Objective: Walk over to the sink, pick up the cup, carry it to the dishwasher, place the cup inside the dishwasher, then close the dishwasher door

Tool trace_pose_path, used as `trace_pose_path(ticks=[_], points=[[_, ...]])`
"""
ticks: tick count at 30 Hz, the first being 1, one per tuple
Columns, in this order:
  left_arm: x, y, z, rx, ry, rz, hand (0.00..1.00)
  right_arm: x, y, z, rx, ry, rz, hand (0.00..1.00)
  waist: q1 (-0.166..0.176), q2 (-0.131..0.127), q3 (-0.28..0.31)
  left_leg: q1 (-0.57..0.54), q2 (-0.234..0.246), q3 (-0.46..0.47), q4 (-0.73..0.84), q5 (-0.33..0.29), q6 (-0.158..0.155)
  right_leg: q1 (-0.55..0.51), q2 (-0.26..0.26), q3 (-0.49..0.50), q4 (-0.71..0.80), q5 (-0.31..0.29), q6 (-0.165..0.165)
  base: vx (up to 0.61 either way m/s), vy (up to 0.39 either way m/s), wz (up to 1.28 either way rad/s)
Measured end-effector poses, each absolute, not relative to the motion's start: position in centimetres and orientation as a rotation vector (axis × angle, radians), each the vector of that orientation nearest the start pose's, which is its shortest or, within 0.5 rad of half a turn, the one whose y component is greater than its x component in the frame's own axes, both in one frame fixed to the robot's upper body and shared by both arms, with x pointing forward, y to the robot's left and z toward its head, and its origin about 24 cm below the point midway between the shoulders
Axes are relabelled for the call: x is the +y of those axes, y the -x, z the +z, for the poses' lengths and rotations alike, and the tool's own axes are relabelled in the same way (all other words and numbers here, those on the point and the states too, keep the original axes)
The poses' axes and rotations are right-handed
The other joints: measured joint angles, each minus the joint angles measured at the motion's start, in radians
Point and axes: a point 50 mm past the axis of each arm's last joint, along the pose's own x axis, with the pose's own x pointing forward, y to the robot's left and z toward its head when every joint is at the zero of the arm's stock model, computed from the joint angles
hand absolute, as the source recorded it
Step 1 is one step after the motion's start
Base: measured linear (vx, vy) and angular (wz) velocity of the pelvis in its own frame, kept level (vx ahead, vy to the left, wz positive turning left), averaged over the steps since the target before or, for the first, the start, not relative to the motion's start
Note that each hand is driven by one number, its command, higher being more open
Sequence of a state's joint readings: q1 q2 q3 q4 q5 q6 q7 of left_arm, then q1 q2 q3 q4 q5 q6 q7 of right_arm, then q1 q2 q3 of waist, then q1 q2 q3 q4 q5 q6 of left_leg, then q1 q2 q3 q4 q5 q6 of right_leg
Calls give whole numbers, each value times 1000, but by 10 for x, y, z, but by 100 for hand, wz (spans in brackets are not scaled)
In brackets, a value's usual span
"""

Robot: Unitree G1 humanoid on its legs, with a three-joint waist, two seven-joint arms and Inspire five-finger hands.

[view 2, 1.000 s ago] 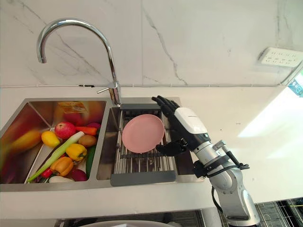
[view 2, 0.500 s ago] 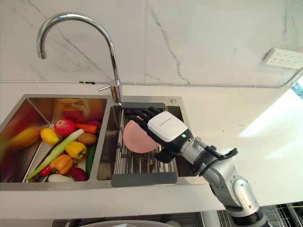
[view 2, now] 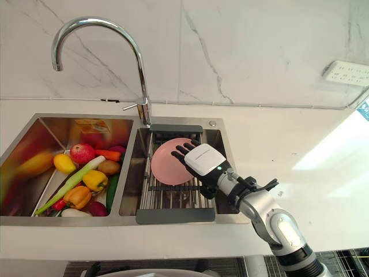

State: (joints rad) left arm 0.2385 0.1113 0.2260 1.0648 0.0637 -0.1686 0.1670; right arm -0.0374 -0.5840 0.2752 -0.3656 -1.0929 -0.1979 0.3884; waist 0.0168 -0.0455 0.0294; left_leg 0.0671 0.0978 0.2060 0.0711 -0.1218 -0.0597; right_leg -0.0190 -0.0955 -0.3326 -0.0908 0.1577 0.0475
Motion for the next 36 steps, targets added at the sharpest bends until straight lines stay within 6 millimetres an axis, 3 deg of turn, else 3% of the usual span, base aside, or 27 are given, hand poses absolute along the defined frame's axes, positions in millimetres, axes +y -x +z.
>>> trace_pose_path(ticks=[19,20,29,36], points=[[233,-39,-158,1098,-197,410,100,-135,-237,57,-311,1695,504,100,22,4,2,13,-2,-7,-42,26,-6,0,-1,-15,0,-1,1,0,0,0],[233,-39,-158,1097,-197,410,100,-135,-237,56,-311,1696,504,0,22,4,3,13,-2,-7,-42,26,-6,0,-1,-16,0,-1,1,0,0,0],[235,-40,-156,1082,-206,418,100,-127,-233,45,-371,1756,500,0,20,3,7,13,-2,-10,-44,30,-8,1,-2,-20,0,-2,1,0,0,0],[236,-39,-155,1072,-256,424,100,-127,-230,35,-466,1782,383,0,22,5,11,15,3,-15,-65,50,-19,1,1,-36,-1,-9,2,-38,-19,6]])
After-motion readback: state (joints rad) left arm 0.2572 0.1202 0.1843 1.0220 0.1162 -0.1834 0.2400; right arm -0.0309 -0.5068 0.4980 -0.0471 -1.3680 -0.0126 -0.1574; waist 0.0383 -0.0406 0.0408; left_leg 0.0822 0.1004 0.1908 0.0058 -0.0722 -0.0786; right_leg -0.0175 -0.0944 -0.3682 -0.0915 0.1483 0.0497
